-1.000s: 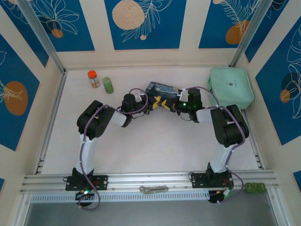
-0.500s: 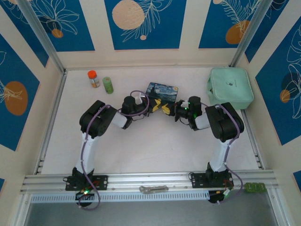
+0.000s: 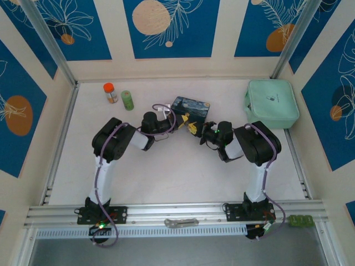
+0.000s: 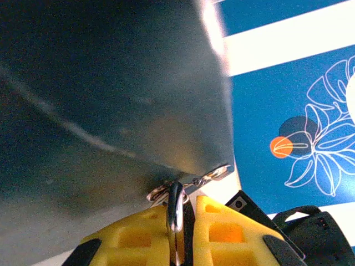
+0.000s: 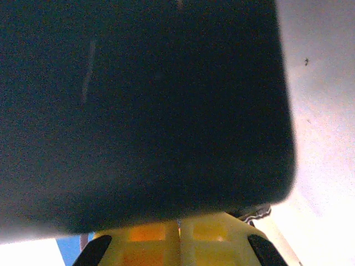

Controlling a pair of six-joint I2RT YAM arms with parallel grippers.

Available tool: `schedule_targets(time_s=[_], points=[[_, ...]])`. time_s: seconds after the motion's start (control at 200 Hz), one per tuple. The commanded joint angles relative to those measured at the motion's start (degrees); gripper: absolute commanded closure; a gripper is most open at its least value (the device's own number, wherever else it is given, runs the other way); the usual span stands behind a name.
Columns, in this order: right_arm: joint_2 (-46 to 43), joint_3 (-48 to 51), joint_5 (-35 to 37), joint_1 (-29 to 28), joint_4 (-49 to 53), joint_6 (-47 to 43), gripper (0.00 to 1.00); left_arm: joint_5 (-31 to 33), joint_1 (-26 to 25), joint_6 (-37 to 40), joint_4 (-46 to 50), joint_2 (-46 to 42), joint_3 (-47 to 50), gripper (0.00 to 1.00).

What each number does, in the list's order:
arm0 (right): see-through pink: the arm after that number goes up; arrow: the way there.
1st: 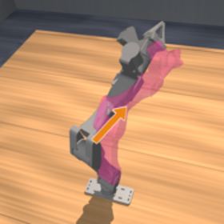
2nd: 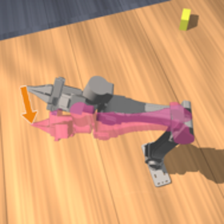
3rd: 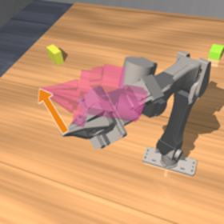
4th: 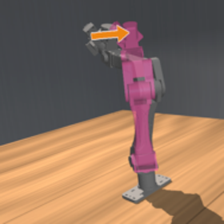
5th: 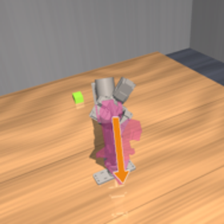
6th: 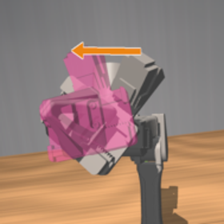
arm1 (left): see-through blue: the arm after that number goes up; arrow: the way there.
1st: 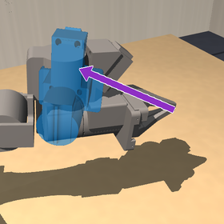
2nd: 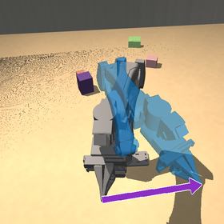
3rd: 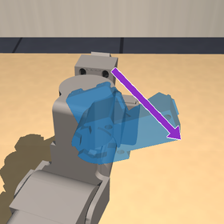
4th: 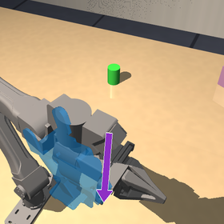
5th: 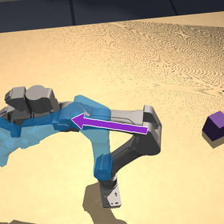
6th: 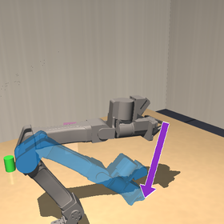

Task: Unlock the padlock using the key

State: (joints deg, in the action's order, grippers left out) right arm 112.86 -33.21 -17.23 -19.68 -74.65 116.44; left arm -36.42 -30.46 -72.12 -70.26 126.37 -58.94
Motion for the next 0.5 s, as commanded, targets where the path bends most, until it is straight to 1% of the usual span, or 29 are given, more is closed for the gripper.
schedule_targets(time_s=[0.0,0.075,0.13,0.205,0.28,0.405,0.495], points=[[3.76,-3.59,6.14,-2.72,-1.12,34.73,1.0,-19.2,-6.37,7.57,-10.42,-5.61,-1.94,1.0],[6.37,-5.22,6.63,-2.99,-3.18,35.34,1.0,-19.39,-6.27,7.25,-10.42,-5.52,-1.87,1.0],[7.34,-5.63,6.68,-2.68,-3.78,34.11,1.0,-19.15,-6.06,6.34,-10.43,-5.05,-1.86,1.0],[7.1,-4.81,5.58,-1.63,-2.12,30.33,1.0,-18.06,-5.47,3.99,-10.42,-3.91,-1.93,1.0],[5.58,-2.74,4.8,-0.19,0.09,24.57,1.0,-16.03,-5.15,1.55,-10.41,-2.68,-1.88,1.0],[1.9,1.26,4.3,1.89,3.81,16.04,0.82,-11.35,-5.09,-0.17,-10.4,-1.68,-0.27,1.0],[-0.29,2.52,3.27,2.35,6.87,12.14,0.71,-9.24,-5.14,-1.52,-10.42,-1.01,0.27,1.0]])
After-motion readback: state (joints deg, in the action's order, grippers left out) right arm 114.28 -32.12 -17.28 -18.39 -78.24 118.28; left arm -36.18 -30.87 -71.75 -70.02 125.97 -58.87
